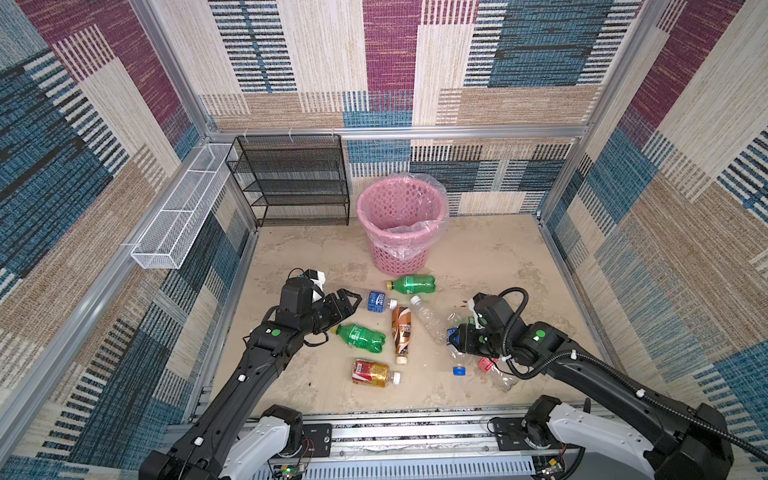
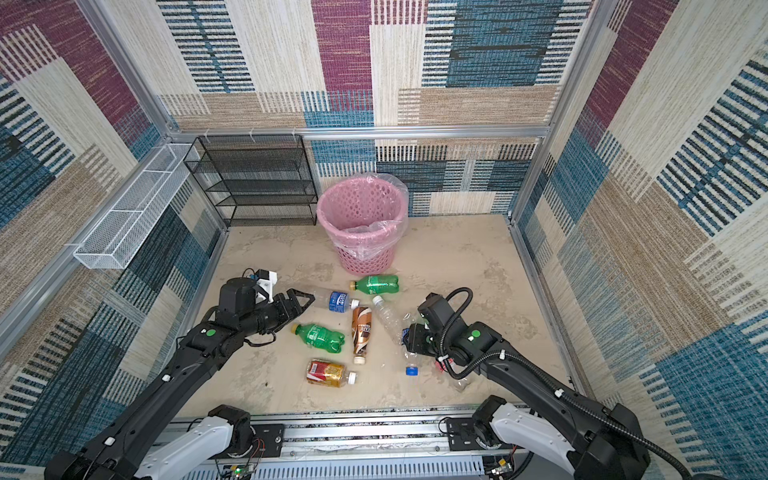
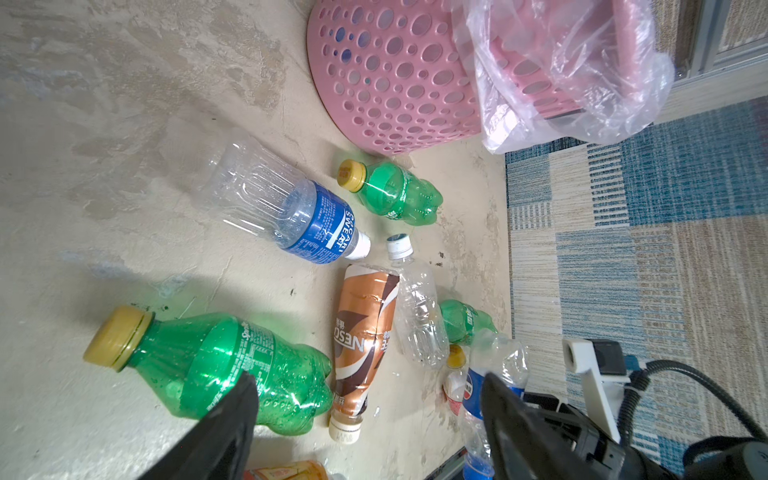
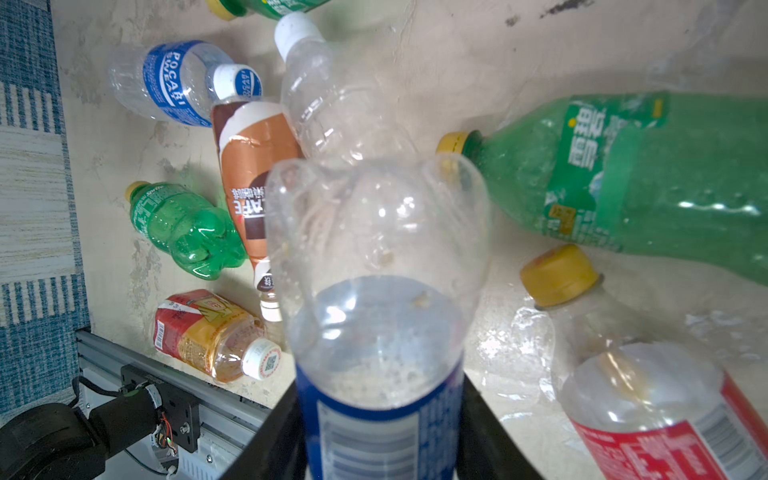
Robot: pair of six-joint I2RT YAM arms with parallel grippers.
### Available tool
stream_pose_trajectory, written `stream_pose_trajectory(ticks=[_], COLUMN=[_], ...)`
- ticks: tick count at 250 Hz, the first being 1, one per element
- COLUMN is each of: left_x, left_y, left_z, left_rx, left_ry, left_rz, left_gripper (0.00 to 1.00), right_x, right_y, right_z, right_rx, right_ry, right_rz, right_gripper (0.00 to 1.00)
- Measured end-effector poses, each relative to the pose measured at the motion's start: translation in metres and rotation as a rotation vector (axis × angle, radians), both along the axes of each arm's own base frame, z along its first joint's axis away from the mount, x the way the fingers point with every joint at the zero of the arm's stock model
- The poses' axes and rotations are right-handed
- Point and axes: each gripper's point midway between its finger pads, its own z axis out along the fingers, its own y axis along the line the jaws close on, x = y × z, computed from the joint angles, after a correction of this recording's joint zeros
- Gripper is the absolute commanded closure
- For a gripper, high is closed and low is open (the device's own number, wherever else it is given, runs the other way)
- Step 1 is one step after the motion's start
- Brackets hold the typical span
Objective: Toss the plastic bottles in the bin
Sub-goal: 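Grasp the clear blue-labelled water bottle with the right gripper, then lift the water bottle with the right gripper and drop it into the pink bin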
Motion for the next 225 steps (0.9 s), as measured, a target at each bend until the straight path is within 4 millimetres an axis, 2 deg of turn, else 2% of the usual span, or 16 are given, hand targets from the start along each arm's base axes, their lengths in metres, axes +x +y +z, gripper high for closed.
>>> stream_pose_trajectory(ticks=[90,116,132,144,160,190,202,215,225], left_x=[-0.001,-0.001,-0.001,-0.001,-0.001,-0.001,0.000,0.001,0.001], left_y=[0.000,0.000,0.000,0.000,0.001,0.000,0.000,0.000,0.001], left_z=[0.002,0.002,0.002,0.002,0.003,0.016,0.026,0.039,0.049], left_rx=[-0.002,-0.002,-0.003,-0.003,-0.005,-0.012,-0.016,-0.020,-0.021], left_ry=[-0.003,-0.003,-0.003,-0.002,-0.004,-0.022,-0.036,-0.054,-0.074], left_rz=[0.002,0.002,0.002,0.002,0.003,0.005,0.004,0.004,0.006], left_gripper=[0.16,0.16,0.16,0.16,0.16,0.16,0.16,0.16,0.15], right_x=[0.007,0.016,0.031,0.047,0.079,0.160,0.188,0.205,0.209], right_y=[0.002,0.008,0.016,0.025,0.038,0.072,0.083,0.092,0.092], right_z=[0.015,0.031,0.051,0.077,0.123,0.253,0.304,0.346,0.374], right_rx=[0.014,0.031,0.043,0.060,0.082,0.141,0.156,0.170,0.180], right_ry=[-0.038,-0.064,-0.104,-0.154,-0.253,-0.545,-0.666,-0.760,-0.812], right_rz=[-0.009,-0.011,-0.010,-0.002,0.001,-0.008,-0.019,-0.025,-0.034], right_gripper=[0.51,0.51,0.51,0.51,0.49,0.16,0.09,0.04,0.03])
